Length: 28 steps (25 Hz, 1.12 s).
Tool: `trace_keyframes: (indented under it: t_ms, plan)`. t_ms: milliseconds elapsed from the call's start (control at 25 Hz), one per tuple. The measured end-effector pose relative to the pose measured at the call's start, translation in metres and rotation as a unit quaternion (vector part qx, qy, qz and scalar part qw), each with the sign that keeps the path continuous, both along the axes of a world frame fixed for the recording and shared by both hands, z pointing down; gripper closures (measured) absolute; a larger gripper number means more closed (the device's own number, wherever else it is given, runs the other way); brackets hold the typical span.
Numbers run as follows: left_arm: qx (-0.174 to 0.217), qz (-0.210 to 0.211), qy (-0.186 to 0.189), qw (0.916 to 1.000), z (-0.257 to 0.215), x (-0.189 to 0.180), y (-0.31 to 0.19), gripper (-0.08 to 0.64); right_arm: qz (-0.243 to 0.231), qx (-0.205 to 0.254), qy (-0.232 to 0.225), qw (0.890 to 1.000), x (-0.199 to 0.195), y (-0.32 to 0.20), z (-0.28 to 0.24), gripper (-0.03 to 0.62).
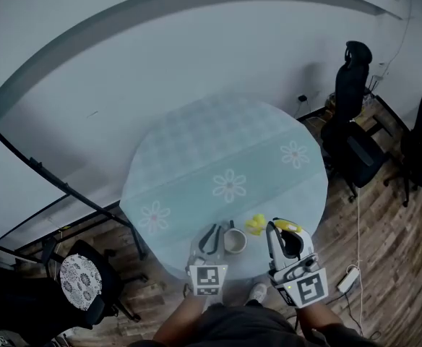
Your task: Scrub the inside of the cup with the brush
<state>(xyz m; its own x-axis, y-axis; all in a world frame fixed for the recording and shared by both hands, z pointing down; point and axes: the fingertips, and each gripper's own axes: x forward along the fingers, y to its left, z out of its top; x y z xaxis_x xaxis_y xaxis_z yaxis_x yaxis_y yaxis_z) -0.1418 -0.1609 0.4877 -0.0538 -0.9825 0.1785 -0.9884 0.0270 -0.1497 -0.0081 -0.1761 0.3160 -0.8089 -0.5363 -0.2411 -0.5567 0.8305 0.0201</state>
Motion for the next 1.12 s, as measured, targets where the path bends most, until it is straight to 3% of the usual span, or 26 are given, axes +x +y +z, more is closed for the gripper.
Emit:
trace_keyframes:
  t_ms: [80, 440, 600, 760, 1120]
  plan:
    - [0.010, -0.004, -0.001, 0.9999, -0.012, 0.000, 0.002, 0.554, -0.006, 0.013, -0.004, 1.000, -0.003, 0.004, -0.011, 0.552]
    - [0.033, -0.006, 0.033, 0.9989, -0.044, -0.003, 0.006, 0.554, -0.033, 0.015, -0.001, 0.999, -0.017, 0.016, -0.022, 0.554]
    - [0.058, -0.009, 0.034, 0.9977, -0.059, -0.003, 0.007, 0.554, -0.041, 0.013, -0.005, 0.999, -0.017, 0.016, -0.029, 0.554]
    - [0.063, -0.015, 0.032, 0.9973, -0.065, -0.007, 0.010, 0.554, -0.050, 0.034, -0.007, 0.998, -0.016, 0.019, -0.035, 0.554]
    - [0.080, -0.039, 0.041, 0.9952, -0.080, -0.026, 0.013, 0.554, -0.040, 0.030, -0.009, 0.999, -0.017, 0.013, -0.030, 0.554]
